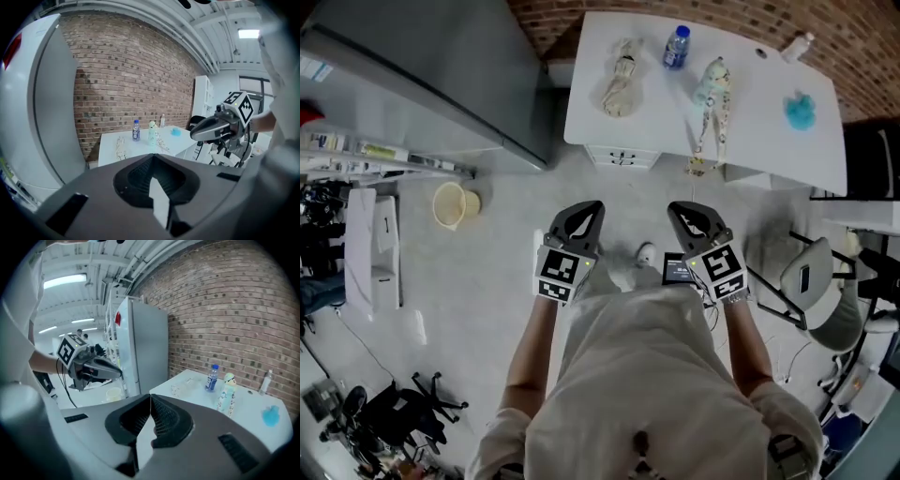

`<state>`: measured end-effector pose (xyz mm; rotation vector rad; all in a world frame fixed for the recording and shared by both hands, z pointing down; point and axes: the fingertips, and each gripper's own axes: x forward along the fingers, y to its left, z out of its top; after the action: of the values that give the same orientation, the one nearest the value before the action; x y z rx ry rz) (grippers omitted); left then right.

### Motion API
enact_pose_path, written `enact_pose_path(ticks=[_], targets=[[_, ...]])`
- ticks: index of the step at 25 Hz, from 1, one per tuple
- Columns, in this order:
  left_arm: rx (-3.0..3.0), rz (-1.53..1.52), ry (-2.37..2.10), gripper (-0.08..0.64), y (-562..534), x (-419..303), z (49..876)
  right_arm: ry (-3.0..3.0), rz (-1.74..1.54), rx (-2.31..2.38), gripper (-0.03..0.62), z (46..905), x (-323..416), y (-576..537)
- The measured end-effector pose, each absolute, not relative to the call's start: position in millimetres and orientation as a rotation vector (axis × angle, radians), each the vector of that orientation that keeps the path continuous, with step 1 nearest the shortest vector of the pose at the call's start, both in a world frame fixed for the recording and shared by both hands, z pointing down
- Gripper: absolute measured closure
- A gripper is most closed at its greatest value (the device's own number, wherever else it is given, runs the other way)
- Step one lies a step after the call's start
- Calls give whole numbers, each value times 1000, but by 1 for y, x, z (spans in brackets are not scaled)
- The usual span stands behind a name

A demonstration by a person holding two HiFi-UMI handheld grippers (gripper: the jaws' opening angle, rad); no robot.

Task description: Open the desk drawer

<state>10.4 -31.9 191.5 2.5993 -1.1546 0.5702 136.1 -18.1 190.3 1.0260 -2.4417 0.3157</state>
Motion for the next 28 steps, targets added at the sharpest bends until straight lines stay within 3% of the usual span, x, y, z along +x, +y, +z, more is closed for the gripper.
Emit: enact_pose_path(ticks=[8,22,28], targets=[[2567,682,-1106,552,-65,27,244,-2345,199,792,566,264,138,-56],[2633,1049,-812,552,-134,21,449,-2189,113,698,566,470,76,-124],[2759,1352,-631,552,-142,33,535,-2135,85,659,565,543,79,-143]])
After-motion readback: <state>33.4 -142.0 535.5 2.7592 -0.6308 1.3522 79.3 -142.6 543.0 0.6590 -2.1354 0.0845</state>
